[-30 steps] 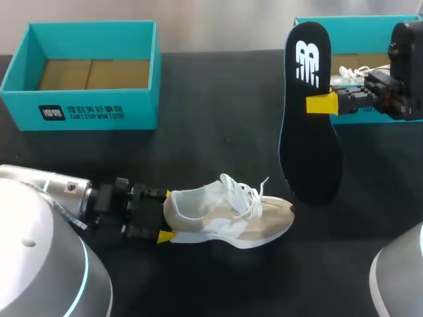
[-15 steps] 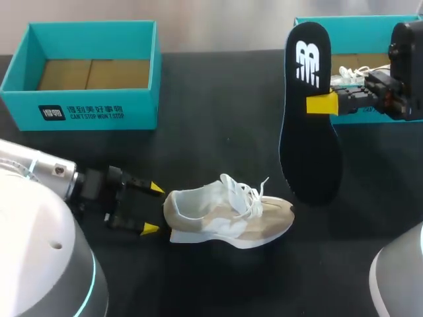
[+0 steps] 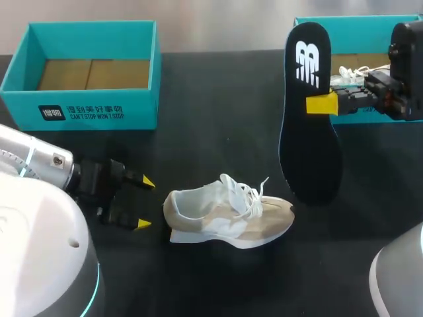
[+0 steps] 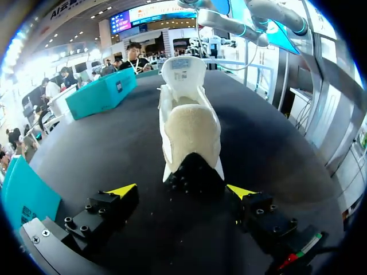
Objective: Take the shoe out of the shoebox, open the shoe tongue, remove and reinsert the insole, then place the shoe into the shoebox
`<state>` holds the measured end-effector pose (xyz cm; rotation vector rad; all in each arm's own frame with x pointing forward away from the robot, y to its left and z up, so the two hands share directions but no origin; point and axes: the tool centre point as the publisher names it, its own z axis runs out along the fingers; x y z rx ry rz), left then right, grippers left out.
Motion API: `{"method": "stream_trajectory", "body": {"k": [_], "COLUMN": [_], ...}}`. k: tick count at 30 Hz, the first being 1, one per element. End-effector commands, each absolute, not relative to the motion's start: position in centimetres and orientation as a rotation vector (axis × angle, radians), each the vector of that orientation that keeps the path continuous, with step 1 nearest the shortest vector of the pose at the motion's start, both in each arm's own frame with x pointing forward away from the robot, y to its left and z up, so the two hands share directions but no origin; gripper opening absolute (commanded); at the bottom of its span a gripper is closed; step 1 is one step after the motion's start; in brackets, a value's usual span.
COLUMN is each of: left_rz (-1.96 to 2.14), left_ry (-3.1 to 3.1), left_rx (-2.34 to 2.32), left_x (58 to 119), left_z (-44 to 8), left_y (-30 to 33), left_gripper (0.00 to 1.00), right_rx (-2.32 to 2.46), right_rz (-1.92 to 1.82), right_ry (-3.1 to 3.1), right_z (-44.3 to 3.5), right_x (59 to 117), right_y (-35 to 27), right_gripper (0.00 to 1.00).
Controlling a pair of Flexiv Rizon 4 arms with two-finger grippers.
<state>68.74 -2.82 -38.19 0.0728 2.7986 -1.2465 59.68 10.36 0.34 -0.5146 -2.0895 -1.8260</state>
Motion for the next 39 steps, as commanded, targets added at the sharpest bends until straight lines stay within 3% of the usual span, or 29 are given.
{"method": "stream_trajectory", "body": {"k": [1,14,27,39], "left_rz": [-1.236,-0.757,-0.249,-0.116], "left_ry": [2.804,2.986,3.017,2.986], "left_rx": [0.072,0.142,0.031,-0.039], "left_x": [68.7,69.3,68.5,68.4], "left_z": [-38.0,-33.4,-32.5,-33.2], "left_y": [-2.8,-4.3,-5.6,-6.6], "left_gripper": [1.0,1.0,1.0,1.0], "right_rx": [-0.512,-0.512,-0.512,-0.512], "right_rz": [-1.821,-1.821,-1.821,-1.821], "right_ry": [-2.09,-2.09,-2.09,-2.09], "right_z": [0.4,0.4,0.4,0.4], "right_x": [59.9,59.9,59.9,59.9], "right_y": [10.5,10.5,10.5,10.5], "right_gripper": [0.0,0.0,0.0,0.0]}}
